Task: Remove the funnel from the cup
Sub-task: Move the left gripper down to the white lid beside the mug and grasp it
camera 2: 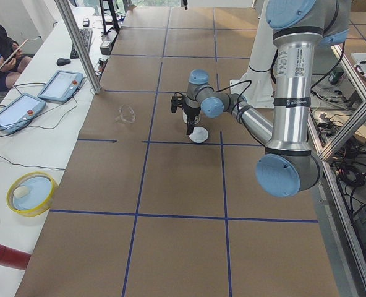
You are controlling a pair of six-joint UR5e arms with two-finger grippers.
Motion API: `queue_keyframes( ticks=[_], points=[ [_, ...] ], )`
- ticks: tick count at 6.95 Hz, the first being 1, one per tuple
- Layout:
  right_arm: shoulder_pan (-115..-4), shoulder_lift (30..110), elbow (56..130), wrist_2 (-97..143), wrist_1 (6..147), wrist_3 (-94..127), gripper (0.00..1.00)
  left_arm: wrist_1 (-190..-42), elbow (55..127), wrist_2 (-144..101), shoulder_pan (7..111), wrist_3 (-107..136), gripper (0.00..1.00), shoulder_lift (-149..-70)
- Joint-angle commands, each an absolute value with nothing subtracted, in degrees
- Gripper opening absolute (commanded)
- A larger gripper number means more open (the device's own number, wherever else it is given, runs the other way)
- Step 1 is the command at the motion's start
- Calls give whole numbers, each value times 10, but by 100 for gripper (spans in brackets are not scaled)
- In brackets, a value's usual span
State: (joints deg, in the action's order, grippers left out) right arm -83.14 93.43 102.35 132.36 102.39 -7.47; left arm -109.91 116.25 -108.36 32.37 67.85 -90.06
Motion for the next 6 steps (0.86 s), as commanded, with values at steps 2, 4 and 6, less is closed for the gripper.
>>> queue_keyframes(
  ticks=[2, 4, 6],
  points=[
    [-831, 934, 1024, 1324, 1024, -75, 100, -1137, 1142, -1082, 302, 694, 88, -901],
    [-831, 934, 1023, 1324, 1024, -75, 100, -1136, 1144, -1082, 290, 696, 71, -902],
    [-831, 934, 1024, 1324, 1024, -75, 100, -1135, 1143, -1082, 287, 696, 66, -901]
  ],
)
